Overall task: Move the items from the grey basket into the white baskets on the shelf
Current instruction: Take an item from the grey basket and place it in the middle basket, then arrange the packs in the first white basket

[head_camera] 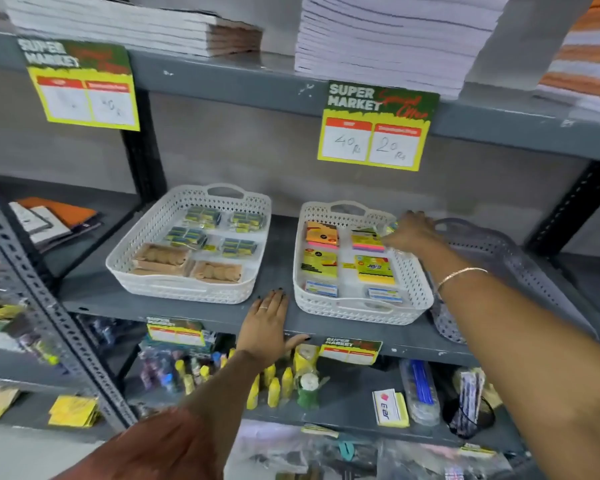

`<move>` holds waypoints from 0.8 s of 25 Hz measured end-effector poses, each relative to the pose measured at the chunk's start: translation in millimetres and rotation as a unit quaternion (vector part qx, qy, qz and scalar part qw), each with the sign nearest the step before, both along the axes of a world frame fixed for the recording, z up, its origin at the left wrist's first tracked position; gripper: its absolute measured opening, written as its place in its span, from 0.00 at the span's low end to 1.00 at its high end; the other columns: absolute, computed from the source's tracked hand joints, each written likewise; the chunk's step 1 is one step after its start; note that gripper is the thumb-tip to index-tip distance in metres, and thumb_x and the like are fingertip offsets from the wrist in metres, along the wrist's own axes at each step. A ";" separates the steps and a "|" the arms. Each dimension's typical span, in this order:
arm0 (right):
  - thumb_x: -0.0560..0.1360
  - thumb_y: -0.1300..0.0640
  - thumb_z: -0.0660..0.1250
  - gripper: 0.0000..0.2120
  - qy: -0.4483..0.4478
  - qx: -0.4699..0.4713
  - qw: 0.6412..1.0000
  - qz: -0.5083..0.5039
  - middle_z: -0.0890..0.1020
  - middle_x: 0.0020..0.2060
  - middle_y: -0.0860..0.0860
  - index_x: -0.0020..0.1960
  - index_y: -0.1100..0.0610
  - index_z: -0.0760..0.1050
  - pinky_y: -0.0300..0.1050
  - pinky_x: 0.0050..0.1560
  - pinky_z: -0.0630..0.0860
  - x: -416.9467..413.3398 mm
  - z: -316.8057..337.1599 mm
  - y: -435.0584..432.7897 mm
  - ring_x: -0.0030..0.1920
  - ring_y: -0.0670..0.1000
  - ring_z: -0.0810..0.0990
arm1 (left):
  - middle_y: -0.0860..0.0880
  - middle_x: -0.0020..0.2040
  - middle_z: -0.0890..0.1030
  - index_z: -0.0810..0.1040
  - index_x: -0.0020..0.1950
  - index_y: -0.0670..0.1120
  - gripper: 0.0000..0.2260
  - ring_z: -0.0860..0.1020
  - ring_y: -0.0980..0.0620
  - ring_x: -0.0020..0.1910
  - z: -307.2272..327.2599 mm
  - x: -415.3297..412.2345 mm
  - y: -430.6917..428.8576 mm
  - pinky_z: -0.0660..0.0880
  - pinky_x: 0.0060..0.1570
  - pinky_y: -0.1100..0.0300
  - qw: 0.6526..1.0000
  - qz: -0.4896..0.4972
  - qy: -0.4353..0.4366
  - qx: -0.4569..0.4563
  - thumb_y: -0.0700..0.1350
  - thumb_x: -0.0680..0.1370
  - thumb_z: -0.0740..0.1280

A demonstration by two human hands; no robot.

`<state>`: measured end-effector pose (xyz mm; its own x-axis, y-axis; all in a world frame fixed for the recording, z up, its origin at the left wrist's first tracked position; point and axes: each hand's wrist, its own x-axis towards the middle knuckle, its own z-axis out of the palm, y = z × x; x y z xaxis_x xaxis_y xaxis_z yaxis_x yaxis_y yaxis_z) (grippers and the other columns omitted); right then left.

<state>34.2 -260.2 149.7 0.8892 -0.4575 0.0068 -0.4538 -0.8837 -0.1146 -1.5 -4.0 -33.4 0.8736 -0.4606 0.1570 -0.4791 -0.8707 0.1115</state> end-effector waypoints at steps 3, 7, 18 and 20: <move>0.72 0.50 0.69 0.32 -0.032 0.030 0.996 0.073 0.70 0.66 0.63 0.69 0.65 0.65 0.49 0.64 0.70 22.8 5.1 60.2 0.68 0.61 0.68 | 0.43 0.67 0.73 0.65 0.69 0.41 0.39 0.70 0.46 0.66 14.1 -7.0 8.5 0.62 0.67 0.52 0.999 -0.011 -0.041 0.012 0.69 0.70 0.50; 0.71 0.51 0.70 0.32 -0.055 0.051 0.984 0.160 0.68 0.66 0.61 0.69 0.63 0.65 0.50 0.64 0.70 52.7 -4.4 136.1 0.68 0.61 0.67 | 0.41 0.67 0.72 0.61 0.69 0.40 0.35 0.61 0.46 0.68 44.0 0.6 54.2 0.51 0.69 0.52 0.991 -0.014 -0.132 -0.032 0.64 0.71 0.56; 0.71 0.53 0.70 0.33 0.086 0.046 0.954 0.284 0.65 0.73 0.61 0.72 0.61 0.64 0.48 0.64 0.73 146.0 -83.7 241.3 0.70 0.61 0.70 | 0.43 0.63 0.77 0.73 0.64 0.39 0.40 0.74 0.44 0.63 45.5 40.8 149.0 0.61 0.62 0.48 0.993 0.057 -0.096 0.040 0.70 0.73 0.43; 0.71 0.55 0.70 0.32 0.112 0.032 0.952 0.284 0.66 0.72 0.61 0.72 0.61 0.64 0.46 0.60 0.74 151.0 -96.7 244.0 0.68 0.60 0.72 | 0.43 0.63 0.77 0.73 0.65 0.40 0.41 0.74 0.45 0.63 43.6 40.3 149.5 0.59 0.62 0.49 0.991 0.061 -0.109 0.036 0.70 0.73 0.41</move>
